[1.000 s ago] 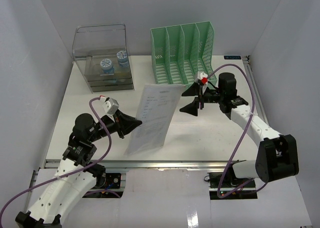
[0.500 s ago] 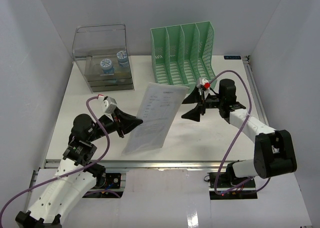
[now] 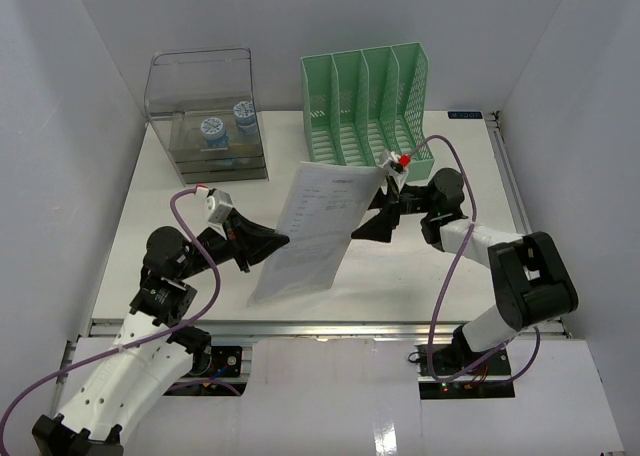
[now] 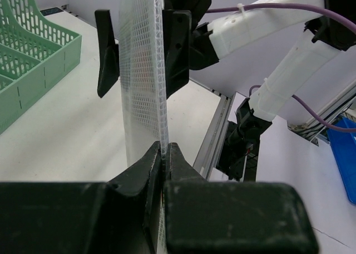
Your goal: Organize the desk
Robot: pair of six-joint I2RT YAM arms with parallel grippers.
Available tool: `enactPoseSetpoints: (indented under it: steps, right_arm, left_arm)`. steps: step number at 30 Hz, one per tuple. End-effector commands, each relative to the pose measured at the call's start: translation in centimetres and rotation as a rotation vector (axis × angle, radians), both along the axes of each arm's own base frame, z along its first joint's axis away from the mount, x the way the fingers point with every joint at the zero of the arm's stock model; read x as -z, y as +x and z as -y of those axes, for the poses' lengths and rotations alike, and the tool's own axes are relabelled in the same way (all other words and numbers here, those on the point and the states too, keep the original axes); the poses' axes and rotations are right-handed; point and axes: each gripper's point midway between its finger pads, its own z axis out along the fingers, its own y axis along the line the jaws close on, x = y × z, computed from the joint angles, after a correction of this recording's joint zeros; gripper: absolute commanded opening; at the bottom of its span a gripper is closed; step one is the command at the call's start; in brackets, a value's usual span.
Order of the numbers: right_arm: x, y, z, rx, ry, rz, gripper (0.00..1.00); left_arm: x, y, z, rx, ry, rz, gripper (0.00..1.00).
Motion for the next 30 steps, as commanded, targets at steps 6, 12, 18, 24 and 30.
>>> enactPoseSetpoints:
  steps: [6, 12, 18, 24, 30]
  right_arm:
    - [-6.9, -2.7, 0.6, -0.068, 0.167, 0.212, 0.83]
    - [-10.1, -4.3, 1.2, -0.051, 0.230, 0.347, 0.83]
    - [-12.7, -6.2, 1.8, -0.050, 0.276, 0.443, 0.75]
    - [-13.6, -7.9, 2.4, -0.059, 0.288, 0.508, 0.64]
    - [-14.2, -8.9, 2.7, -0.067, 0.291, 0.544, 0.50]
  left_arm:
    - [-1.1, 0.5, 0.2, -0.007, -0.063, 0.053, 0.03]
    - [-1.1, 0.9, 0.2, -0.020, -0.072, 0.048, 0.03]
    - [-2.0, 1.4, -0.1, -0.061, -0.113, 0.042, 0.04]
    - [-2.4, 2.4, -1.0, -0.149, -0.182, 0.008, 0.05]
    - [-2.2, 3.0, -1.0, -0.169, -0.218, -0.021, 0.05]
